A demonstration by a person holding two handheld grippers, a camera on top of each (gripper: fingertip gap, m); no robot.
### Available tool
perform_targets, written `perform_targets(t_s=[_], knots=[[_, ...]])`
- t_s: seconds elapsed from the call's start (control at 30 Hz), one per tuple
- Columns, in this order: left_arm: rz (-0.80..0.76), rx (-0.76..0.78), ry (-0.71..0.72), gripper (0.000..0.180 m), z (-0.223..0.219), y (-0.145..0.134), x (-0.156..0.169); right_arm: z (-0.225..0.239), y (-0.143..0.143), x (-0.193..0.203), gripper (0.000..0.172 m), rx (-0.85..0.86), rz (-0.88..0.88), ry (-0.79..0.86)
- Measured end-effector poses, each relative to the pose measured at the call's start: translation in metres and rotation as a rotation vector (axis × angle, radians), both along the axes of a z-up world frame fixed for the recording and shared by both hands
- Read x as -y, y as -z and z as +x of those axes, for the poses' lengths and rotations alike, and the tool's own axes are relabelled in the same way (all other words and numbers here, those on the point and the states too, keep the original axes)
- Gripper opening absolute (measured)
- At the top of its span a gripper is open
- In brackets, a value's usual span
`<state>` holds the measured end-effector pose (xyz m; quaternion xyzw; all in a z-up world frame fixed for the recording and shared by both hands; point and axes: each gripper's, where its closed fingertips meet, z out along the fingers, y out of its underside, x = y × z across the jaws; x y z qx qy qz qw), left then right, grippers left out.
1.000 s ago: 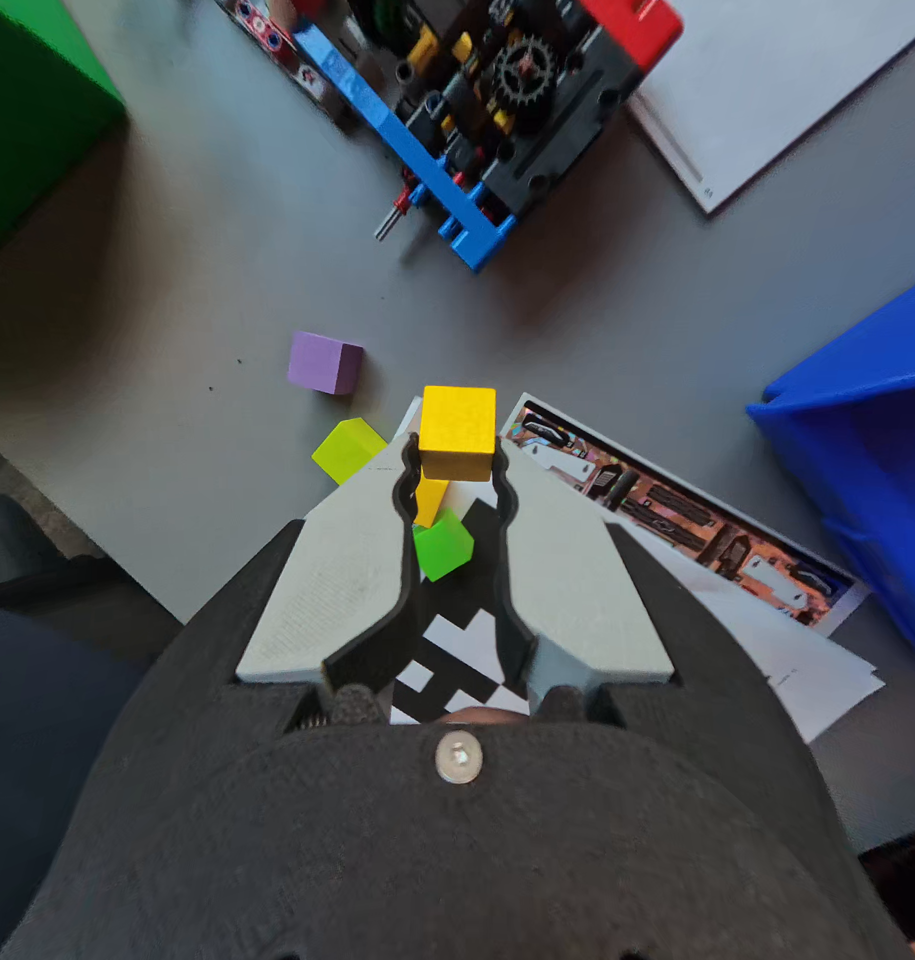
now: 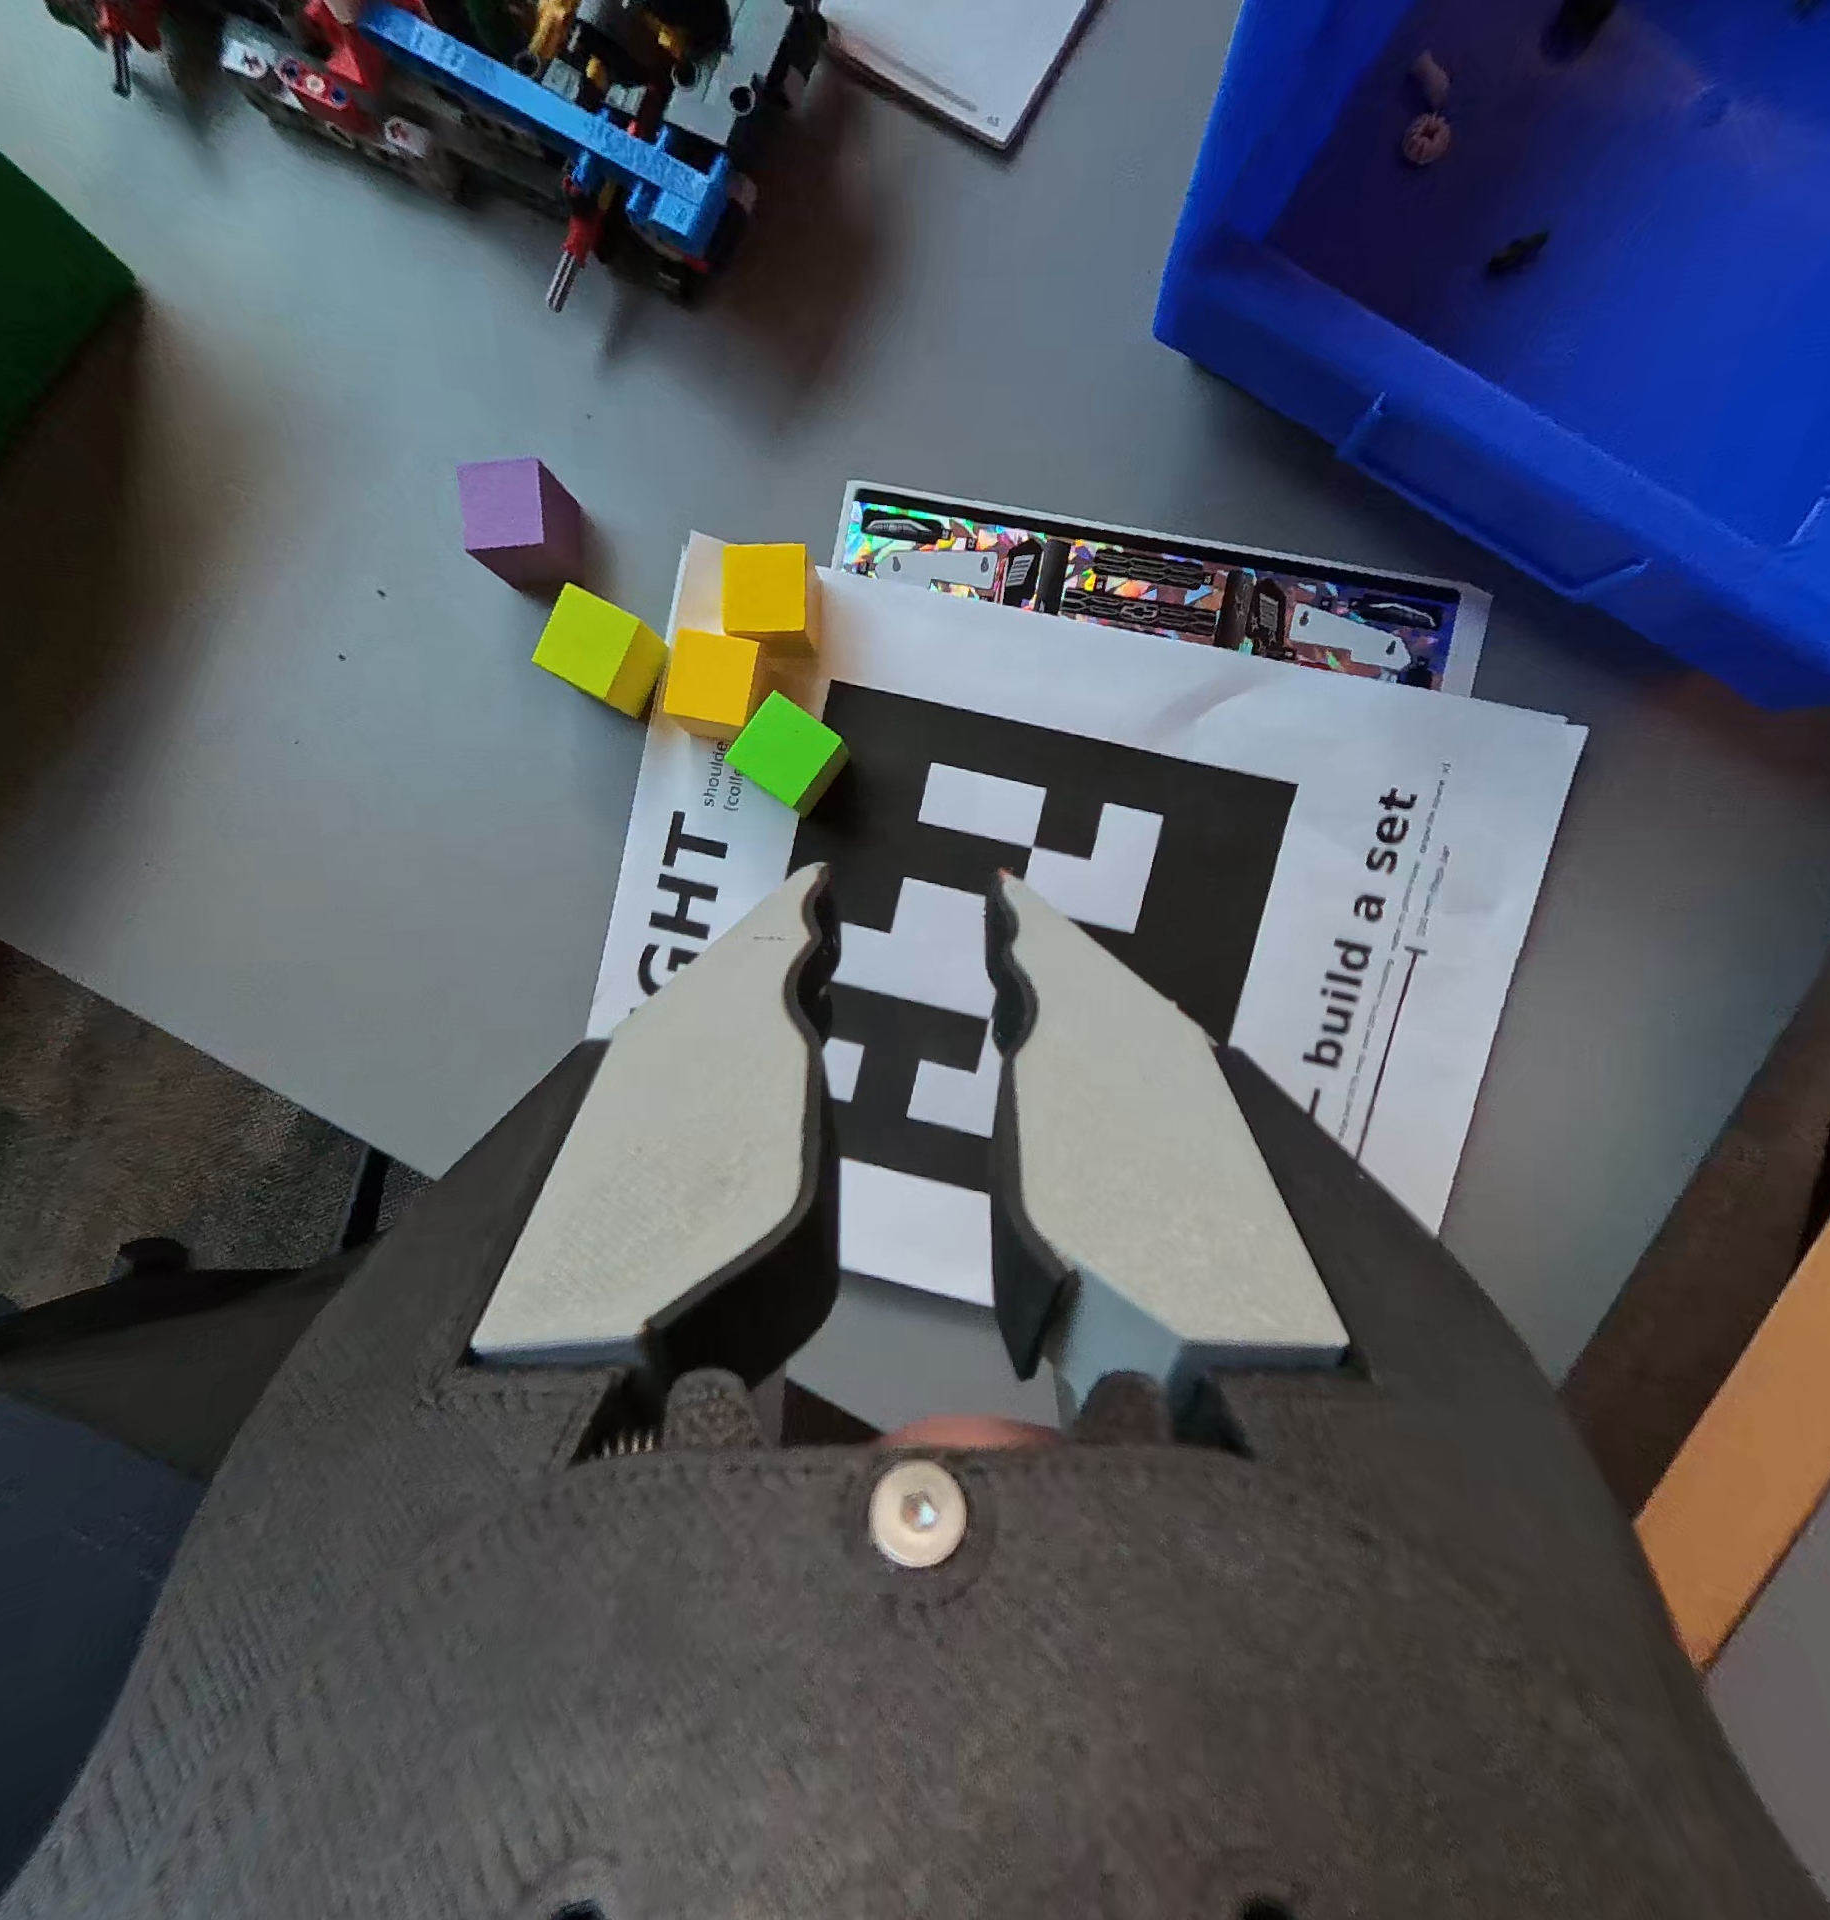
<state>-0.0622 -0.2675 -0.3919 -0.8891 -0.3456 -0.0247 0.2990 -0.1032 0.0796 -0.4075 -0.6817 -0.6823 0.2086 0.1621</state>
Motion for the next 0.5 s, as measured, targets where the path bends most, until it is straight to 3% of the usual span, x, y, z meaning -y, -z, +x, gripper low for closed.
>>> perform_targets(t_s=[0.3, 0.4, 0.5], knots=[[-0.116, 0.065, -0.043, 0.031, -0.014, 0.005, -0.059, -0.026, 0.038, 0.007, 0.024, -0.051, -0.108, -0.271], [-0.171, 0.096, -0.038, 0.031, -0.013, 0.007, -0.076, -0.023, 0.052, 0.016, 0.013, -0.038, -0.145, -0.378], [-0.189, 0.08, -0.046, 0.017, -0.018, 0.003, -0.09, -0.025, 0.058, 0.015, 0.012, -0.042, -0.148, -0.43]])
